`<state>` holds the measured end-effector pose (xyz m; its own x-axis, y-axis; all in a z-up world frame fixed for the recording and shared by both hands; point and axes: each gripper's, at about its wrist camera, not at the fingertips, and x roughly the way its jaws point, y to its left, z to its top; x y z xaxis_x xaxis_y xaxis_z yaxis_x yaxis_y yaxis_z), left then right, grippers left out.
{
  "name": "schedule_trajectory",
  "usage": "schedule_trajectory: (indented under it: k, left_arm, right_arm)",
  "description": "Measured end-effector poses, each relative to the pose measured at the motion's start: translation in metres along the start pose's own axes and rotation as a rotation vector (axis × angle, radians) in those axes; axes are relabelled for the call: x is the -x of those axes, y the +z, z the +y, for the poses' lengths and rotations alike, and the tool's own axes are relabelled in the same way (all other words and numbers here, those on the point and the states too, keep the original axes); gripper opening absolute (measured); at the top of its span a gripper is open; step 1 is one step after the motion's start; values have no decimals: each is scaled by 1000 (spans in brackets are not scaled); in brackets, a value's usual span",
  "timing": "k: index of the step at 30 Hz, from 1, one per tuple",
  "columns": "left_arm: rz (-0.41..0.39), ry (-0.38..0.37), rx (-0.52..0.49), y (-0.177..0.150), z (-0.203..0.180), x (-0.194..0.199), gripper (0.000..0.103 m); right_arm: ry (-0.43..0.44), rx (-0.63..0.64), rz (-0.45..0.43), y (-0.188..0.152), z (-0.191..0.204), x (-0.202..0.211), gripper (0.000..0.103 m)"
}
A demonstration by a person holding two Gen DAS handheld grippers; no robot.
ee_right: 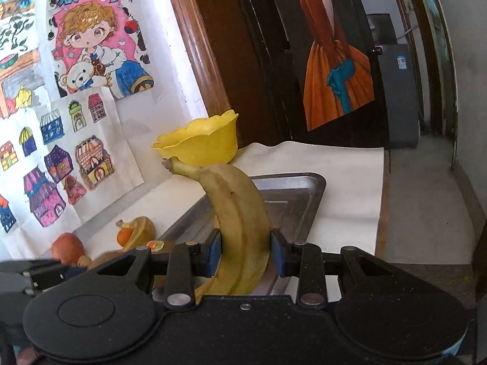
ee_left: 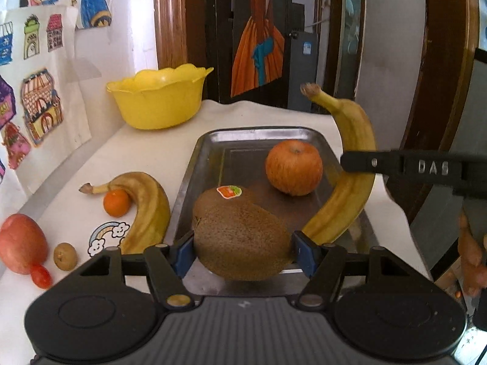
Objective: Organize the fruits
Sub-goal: 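Carry kiwi and banana to the metal tray and lower them in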
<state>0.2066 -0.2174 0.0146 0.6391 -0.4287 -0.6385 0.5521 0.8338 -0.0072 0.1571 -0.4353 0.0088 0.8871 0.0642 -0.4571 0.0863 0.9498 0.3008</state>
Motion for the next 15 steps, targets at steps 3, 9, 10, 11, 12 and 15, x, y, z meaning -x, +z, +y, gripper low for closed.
schedule_trajectory:
  k: [3, 9, 10, 11, 12, 15]
  left_arm:
    - [6, 16, -19, 1, -2, -9, 71]
    - [-16, 37, -60, 12, -6, -21, 71]
    - [-21, 40, -63, 14, -6, -25, 71]
    - [-25, 42, -65, 16, -5, -27, 71]
    - [-27, 44, -65, 18, -5, -31, 71]
    - [-24, 50, -58, 22, -3, -40, 71]
  right_arm:
    - [8, -3, 7, 3, -2, -11, 36]
    - [20, 2, 16, 12, -3, -36, 36]
    - [21, 5, 17, 14, -3, -40, 36]
    - [22, 10, 11, 17, -3, -43, 36]
    - [19, 18, 10, 20, -2, -47, 36]
    - [12, 29, 7, 28, -2, -57, 36]
